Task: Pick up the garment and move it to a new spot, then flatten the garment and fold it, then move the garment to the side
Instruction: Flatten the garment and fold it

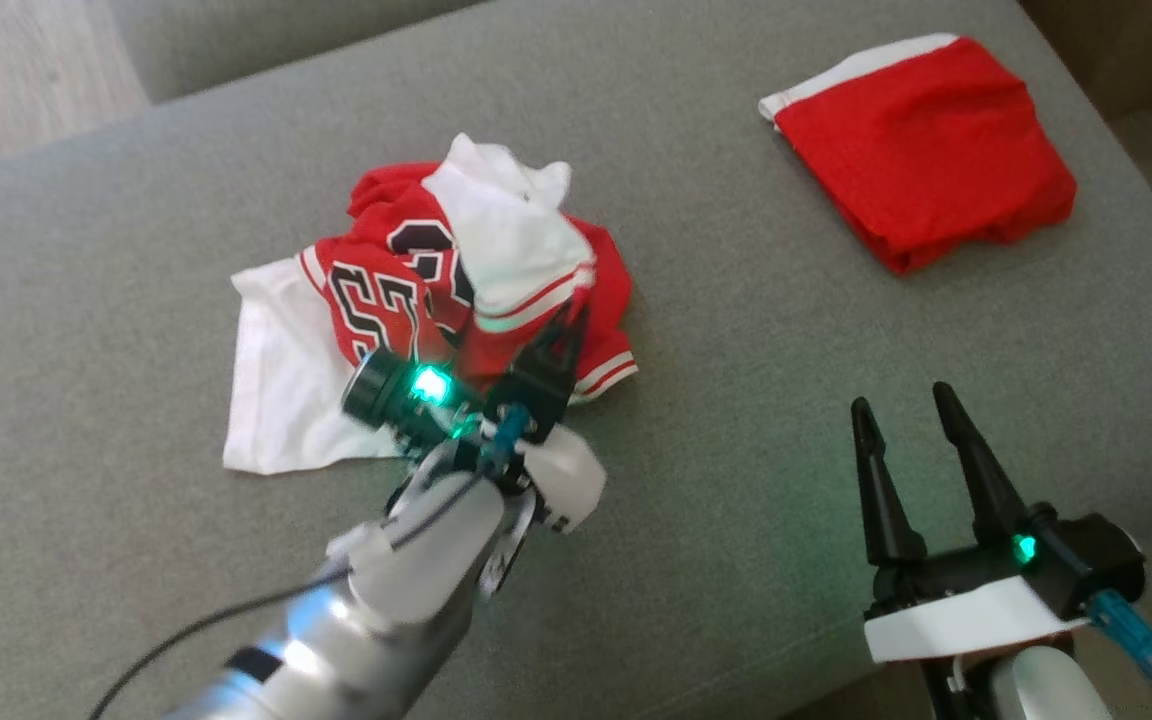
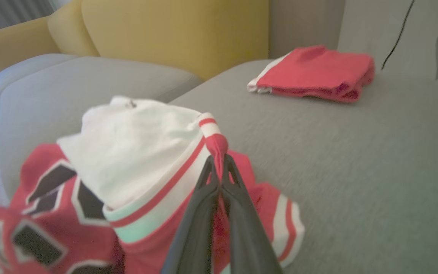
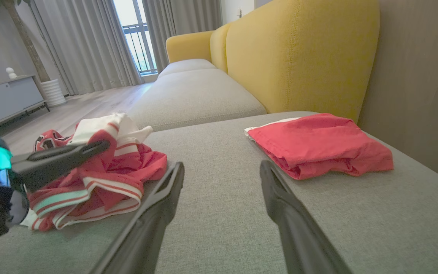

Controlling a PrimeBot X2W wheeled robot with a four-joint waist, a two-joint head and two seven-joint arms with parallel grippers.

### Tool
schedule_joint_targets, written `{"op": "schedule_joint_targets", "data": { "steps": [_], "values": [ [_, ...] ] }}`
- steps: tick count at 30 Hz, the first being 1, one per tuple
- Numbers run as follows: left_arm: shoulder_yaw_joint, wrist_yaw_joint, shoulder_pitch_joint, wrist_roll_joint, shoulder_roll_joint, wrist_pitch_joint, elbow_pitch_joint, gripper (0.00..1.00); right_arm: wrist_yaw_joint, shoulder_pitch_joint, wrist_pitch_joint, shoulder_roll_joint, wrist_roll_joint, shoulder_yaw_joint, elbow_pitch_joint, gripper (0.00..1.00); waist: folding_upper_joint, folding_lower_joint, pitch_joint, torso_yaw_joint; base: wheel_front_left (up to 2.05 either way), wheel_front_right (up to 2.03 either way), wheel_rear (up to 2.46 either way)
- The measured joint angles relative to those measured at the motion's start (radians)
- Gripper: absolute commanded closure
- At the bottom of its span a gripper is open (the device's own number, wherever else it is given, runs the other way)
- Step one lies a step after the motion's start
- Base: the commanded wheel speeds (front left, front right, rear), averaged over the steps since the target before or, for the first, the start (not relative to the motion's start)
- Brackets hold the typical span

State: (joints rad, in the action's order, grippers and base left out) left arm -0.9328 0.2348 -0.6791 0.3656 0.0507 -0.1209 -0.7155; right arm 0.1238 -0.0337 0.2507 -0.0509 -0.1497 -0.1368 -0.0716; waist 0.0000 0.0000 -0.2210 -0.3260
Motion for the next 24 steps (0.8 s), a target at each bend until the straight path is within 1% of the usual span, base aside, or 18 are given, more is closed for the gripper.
{"op": "schedule_joint_targets", "data": {
  "steps": [3, 6, 12, 15, 19, 22, 24],
  "values": [
    [0.001, -0.062, -0.043, 0.058, 0.000, -0.005, 0.050, 1.00, 0.000, 0.000, 0.000, 0.000, 0.000, -0.009, -0.007, 0.00, 0.0000, 0.0000, 0.032, 0.003, 0.00, 0.00, 0.00],
    [0.016, -0.100, -0.141, 0.083, -0.001, -0.003, 0.086, 1.00, 0.000, -0.001, 0.000, 0.001, 0.002, -0.011, -0.007, 0.00, 0.0000, -0.0001, 0.065, 0.002, 0.00, 0.00, 0.00],
    [0.094, -0.175, -0.396, 0.103, 0.003, 0.002, 0.116, 1.00, 0.000, -0.015, 0.000, 0.000, 0.002, -0.012, -0.009, 0.00, 0.0000, -0.0001, 0.127, -0.013, 0.00, 0.00, 0.00],
    [0.138, -0.200, -0.507, 0.116, 0.012, -0.004, 0.131, 1.00, 0.000, -0.045, 0.000, -0.002, 0.002, -0.011, -0.013, 0.00, 0.0001, -0.0001, 0.154, -0.022, 0.00, 0.00, 0.00],
    [0.195, -0.210, -0.609, 0.141, 0.034, -0.011, 0.140, 1.00, 0.000, -0.073, 0.000, -0.004, 0.002, 0.003, -0.012, 0.00, 0.0000, -0.0002, 0.183, -0.016, 0.00, 0.00, 0.00],
    [0.220, -0.209, -0.585, 0.181, 0.059, 0.013, 0.144, 1.00, 0.000, -0.088, 0.000, -0.006, 0.004, 0.022, -0.011, 0.00, 0.0000, -0.0002, 0.191, 0.006, 0.00, 0.00, 0.00],
    [0.219, -0.209, -0.506, 0.203, 0.088, 0.029, 0.147, 1.00, 0.000, -0.089, 0.000, -0.006, 0.004, 0.027, -0.006, 0.00, 0.0000, -0.0002, 0.192, 0.026, 0.00, 0.00, 0.00]
  ]
}}
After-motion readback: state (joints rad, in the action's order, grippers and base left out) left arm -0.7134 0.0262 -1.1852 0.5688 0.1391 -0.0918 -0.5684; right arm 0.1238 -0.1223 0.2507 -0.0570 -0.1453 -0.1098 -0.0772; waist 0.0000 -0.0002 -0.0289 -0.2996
